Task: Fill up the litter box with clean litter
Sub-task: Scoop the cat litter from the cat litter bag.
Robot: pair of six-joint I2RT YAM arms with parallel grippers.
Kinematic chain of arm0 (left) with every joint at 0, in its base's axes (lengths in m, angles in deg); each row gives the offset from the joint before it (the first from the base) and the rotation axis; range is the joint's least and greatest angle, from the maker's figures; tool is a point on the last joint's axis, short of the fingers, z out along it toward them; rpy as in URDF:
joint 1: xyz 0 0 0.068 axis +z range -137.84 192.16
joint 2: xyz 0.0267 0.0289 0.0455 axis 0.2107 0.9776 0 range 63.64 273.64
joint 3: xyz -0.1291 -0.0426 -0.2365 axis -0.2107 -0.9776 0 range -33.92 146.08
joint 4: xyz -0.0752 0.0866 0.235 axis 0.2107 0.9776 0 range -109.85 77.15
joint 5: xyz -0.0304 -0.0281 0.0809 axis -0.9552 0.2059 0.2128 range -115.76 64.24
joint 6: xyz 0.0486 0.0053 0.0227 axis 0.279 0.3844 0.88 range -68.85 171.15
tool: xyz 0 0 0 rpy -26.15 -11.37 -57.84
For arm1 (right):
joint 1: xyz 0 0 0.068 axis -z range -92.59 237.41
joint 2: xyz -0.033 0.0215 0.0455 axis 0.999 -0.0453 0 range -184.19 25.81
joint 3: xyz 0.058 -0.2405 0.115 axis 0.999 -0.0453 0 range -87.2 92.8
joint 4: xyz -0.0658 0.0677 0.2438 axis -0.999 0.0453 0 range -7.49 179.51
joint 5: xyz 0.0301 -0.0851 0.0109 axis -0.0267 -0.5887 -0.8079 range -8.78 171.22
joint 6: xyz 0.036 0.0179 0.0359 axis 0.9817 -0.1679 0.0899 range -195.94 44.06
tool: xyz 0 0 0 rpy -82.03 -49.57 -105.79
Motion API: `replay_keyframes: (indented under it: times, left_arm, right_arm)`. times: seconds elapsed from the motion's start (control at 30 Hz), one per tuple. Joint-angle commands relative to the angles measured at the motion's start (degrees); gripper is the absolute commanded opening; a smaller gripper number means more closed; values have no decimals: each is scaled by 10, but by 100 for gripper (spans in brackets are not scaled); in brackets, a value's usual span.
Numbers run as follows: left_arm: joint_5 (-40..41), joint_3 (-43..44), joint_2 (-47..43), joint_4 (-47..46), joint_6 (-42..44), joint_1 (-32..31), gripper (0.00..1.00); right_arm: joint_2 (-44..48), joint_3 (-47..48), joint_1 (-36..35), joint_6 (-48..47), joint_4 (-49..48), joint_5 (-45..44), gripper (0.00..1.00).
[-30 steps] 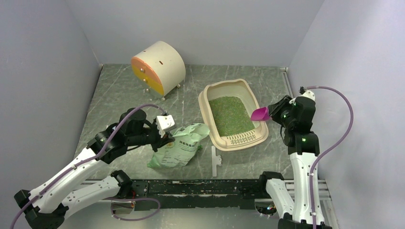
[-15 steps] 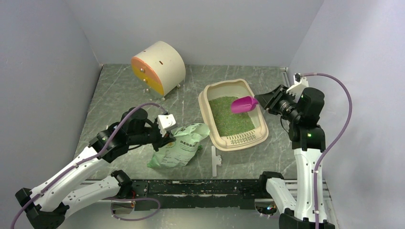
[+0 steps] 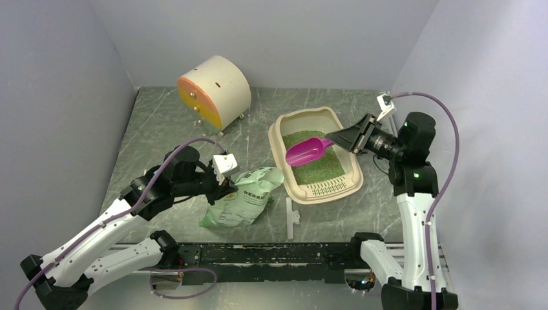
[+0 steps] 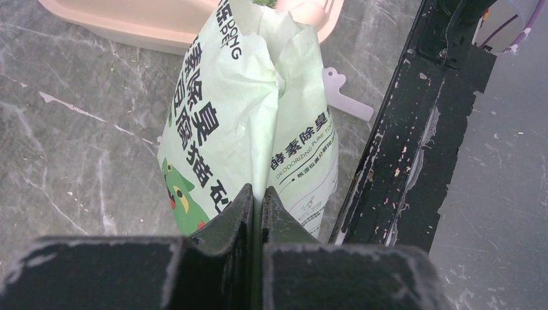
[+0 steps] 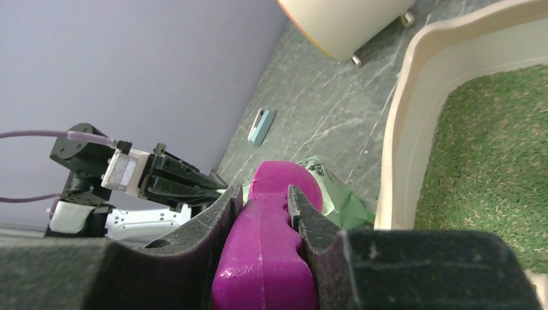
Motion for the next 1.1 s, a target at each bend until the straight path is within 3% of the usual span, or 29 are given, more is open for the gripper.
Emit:
replay_keyframes:
  times: [0.0, 0.17, 0.33, 0.5, 0.67, 1.07]
  left_arm:
    - [-25, 26, -11, -97, -9, -2, 5]
    - [-27, 20, -13, -102, -8, -2, 5]
    - [-31, 22, -11, -102, -5, -2, 5]
    - [-32, 21, -13, -97, -2, -1, 5]
    - [-29, 13, -19, -102, -7, -1, 5]
    - [-31, 21, -2, -101, -1, -1, 5]
  right_arm:
    - [-20, 30, -65, -23, 35, -23, 0]
    - [-40, 29, -139, -25, 39, -66, 0]
    - [-45, 19, -172, -43, 61, -170, 0]
    - [-58, -6, -199, -29, 34, -188, 0]
    - [-83, -21, -270, -17, 19, -241, 0]
    - [-144, -80, -450, 77, -131, -349, 0]
